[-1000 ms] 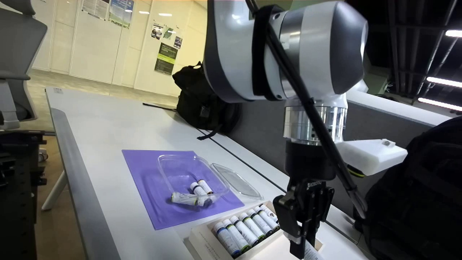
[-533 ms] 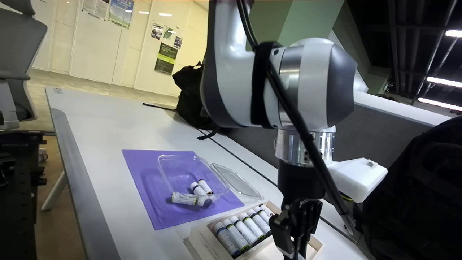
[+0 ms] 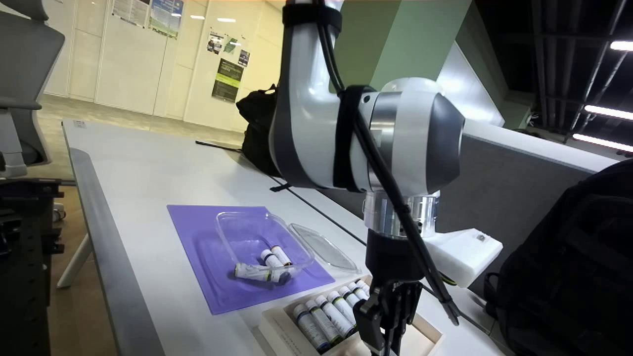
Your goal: Put one bottle from the container into the bottom of the segment tray
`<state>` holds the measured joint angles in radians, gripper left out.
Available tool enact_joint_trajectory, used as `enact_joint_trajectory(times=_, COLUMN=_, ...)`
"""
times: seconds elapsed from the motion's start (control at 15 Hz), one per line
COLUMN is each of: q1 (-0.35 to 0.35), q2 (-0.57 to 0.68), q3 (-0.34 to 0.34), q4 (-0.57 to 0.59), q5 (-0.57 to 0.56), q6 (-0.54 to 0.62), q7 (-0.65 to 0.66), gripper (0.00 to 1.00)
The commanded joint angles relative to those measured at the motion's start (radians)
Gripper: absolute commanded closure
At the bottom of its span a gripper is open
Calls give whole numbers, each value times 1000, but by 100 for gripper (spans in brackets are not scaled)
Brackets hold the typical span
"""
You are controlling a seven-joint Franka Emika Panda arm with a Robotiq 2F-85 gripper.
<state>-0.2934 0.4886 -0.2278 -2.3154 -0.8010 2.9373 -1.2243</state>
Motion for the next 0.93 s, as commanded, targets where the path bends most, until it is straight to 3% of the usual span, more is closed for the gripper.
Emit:
enact_joint_trajectory(times=0.0, q1=8, q2=12, q3=19, q4=24, q5=30, q6=-38, q7=21, gripper=93)
enact_joint_trajectory(times=0.87, q1=36, q2=28, q3=27, q4=44, q5=93, q6=-113, q7=21, gripper=93)
